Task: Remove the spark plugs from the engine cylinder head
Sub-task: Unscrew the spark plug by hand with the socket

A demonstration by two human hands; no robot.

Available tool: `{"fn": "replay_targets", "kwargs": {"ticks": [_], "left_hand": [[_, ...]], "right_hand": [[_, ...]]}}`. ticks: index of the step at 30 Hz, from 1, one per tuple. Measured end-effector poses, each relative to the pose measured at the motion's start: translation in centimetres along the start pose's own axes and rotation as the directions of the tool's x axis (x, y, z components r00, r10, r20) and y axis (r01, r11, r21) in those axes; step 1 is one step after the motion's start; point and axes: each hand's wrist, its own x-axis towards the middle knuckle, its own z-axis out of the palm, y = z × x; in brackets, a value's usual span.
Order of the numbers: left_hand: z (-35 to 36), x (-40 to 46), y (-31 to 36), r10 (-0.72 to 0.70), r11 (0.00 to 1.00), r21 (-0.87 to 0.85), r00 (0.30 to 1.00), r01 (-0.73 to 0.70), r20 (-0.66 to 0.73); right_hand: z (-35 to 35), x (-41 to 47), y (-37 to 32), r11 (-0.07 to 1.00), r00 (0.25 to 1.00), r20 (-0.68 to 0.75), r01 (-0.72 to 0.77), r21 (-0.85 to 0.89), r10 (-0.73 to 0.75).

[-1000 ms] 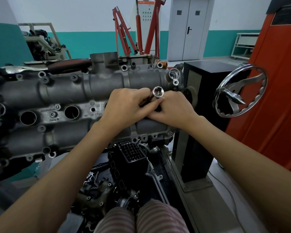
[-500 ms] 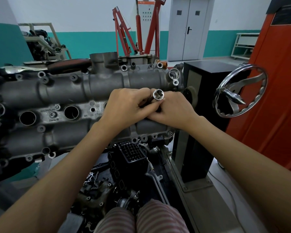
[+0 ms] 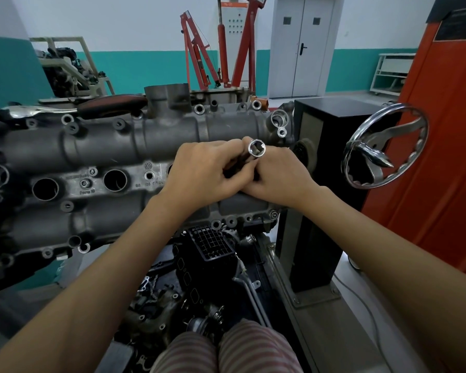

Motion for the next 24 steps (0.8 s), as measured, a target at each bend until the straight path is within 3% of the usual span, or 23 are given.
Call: {"fn": "replay_targets", "kwargs": {"ticks": [8, 15, 24], "left_hand": [[0.15, -0.05, -0.23, 0.059, 0.998, 0.040, 0.997, -0.057, -0.048], [0.15, -0.05, -0.39, 0.009, 1.000, 0.012, 1.000, -0.009, 0.021], [0.22, -0.03, -0.16, 0.026, 1.000, 0.009, 1.000, -0.026, -0.004]], "right_hand": [[0.23, -0.01, 0.17, 0.998, 0.998, 0.041, -0.040, -0.045, 0.042], [0.13, -0.07, 0.05, 0.997, 1.000, 0.015, 0.016, -0.075, -0.015], [0.07, -0.05, -0.04, 1.000, 1.000, 0.010, -0.008, -0.006, 0.008]]}}
